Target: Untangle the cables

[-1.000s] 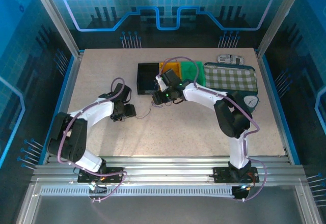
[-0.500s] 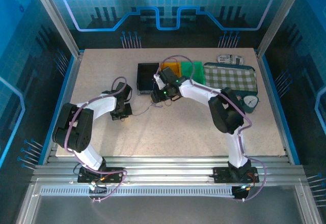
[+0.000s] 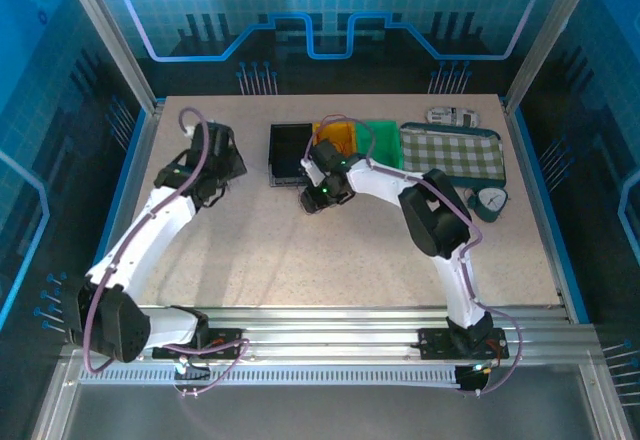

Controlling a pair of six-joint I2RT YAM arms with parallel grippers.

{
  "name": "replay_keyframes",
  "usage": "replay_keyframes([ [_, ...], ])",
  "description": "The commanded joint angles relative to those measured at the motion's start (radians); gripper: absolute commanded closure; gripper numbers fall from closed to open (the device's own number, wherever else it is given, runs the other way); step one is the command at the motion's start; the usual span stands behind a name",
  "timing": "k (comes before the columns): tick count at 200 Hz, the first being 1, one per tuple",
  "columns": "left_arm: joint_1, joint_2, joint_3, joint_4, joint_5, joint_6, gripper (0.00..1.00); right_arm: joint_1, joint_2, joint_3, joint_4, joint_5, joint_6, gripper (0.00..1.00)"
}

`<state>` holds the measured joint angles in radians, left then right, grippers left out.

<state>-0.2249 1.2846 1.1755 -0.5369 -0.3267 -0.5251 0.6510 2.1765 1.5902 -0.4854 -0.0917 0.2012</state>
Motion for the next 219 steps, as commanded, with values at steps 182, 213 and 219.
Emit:
replay_keyframes([
  [182, 0.196, 0.222, 0.637, 0.135, 0.232, -0.082, 1.0, -0.096, -0.311, -0.595, 0.063, 0.116, 0.181, 0.57],
  [213, 0.216, 0.213, 0.672, 0.14, 0.233, -0.036, 1.0, -0.139, -0.333, -0.642, 0.087, 0.118, 0.259, 0.57],
  [219, 0.216, 0.218, 0.681, 0.143, 0.263, -0.034, 1.0, -0.139, -0.335, -0.644, 0.09, 0.119, 0.258, 0.57],
])
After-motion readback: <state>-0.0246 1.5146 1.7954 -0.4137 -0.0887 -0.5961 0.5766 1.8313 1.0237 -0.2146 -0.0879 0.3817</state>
